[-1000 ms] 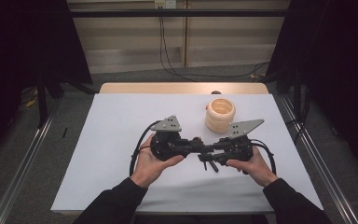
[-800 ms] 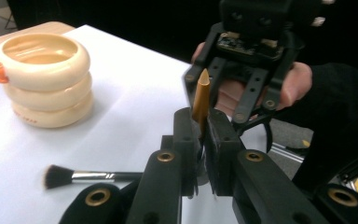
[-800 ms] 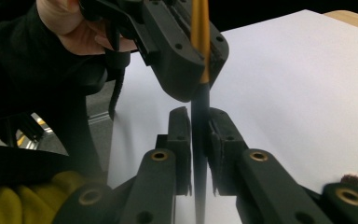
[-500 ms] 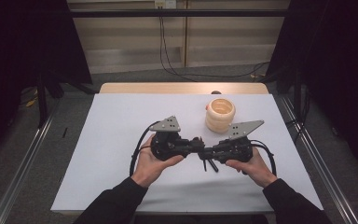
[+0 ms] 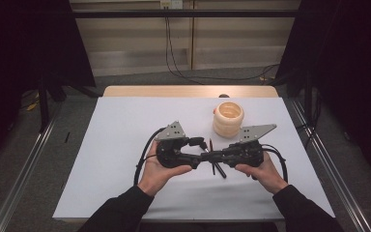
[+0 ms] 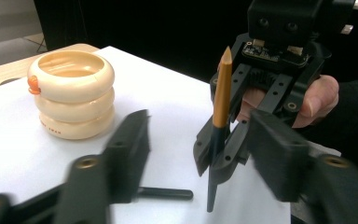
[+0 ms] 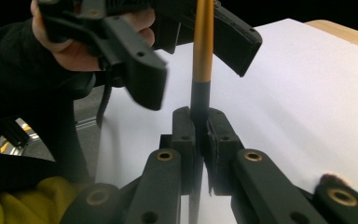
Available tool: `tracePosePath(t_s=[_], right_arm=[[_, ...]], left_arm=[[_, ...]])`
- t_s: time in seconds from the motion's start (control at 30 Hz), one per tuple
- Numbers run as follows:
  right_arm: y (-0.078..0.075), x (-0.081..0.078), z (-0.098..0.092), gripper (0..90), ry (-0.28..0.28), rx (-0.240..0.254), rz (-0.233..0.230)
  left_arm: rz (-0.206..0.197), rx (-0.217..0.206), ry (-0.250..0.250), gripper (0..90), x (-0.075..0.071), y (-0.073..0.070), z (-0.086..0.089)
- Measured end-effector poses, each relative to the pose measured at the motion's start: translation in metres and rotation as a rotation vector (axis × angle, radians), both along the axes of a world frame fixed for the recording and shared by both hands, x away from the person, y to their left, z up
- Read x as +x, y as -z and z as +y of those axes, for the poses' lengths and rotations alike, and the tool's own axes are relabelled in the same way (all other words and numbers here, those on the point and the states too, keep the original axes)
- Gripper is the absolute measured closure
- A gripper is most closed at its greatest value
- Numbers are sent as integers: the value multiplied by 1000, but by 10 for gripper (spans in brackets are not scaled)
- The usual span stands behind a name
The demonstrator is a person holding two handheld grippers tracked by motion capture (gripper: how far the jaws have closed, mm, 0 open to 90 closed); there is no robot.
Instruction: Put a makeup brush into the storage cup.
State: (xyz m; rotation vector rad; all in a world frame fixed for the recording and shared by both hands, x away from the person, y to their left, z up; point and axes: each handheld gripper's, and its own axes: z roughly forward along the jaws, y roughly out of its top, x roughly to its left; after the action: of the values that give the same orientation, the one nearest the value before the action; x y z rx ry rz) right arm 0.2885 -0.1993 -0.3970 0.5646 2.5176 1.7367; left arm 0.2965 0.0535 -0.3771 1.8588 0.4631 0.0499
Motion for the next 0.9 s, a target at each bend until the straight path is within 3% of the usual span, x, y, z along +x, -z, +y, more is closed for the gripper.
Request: tracePosePath(t_s=[0.07,0.17,0.27,0.43,0.6,0.8,0.9], right_arm=[[0,0,-1,837,1,4,4],[0,1,-3,838,18,7,2],[1,1,-5,837,31,10,4],[2,2,-8,838,47,13,2],[0,2,-12,838,65,26,-9],[-3,3,-18,837,95,37,-19],[-4,3,-21,837,104,44,-19]], left_arm=[[-10,-6,-10,223,-1,3,1],[-40,18,-35,145,-2,6,4],[-27,26,-84,35,-3,11,8],[-9,52,-187,25,-4,19,18],[-19,35,-205,25,-7,25,30],[-68,47,-244,20,-16,32,41],[-64,54,-258,19,-17,37,47]])
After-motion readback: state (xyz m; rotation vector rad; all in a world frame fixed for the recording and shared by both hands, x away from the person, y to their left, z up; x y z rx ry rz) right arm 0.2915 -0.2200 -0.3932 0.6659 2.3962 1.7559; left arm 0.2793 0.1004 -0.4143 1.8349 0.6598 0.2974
